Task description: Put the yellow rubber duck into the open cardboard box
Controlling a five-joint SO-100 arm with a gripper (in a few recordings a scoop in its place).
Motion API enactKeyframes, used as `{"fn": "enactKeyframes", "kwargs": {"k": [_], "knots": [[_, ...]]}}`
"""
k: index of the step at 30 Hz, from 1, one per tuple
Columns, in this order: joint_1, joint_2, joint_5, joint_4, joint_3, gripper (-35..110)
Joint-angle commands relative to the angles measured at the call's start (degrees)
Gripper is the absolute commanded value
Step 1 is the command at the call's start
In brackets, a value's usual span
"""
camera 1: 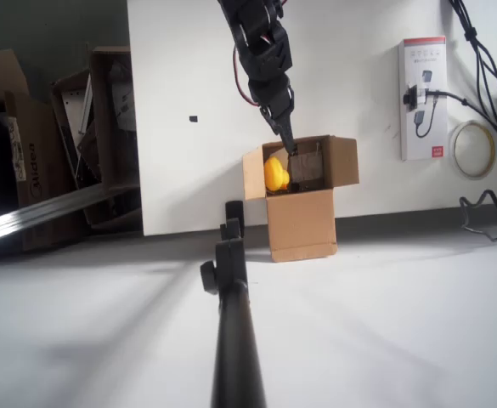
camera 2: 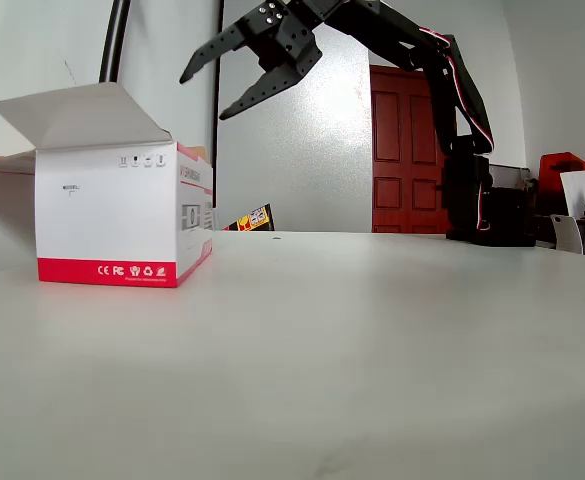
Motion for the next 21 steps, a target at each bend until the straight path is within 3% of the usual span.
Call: {"fn": "enactKeyframes", "kwargs": {"k": [1, 4, 8, 21], "knots": [[0.97, 4.04, 0.00, 1.85, -2.55, 17], [2.20, 6.94, 0.00, 4.83, -2.55, 5], [4.04, 12.04, 0.35, 9.14, -2.02, 0], [8.79, 26.63, 0.79, 23.20, -1.85, -1]]}}
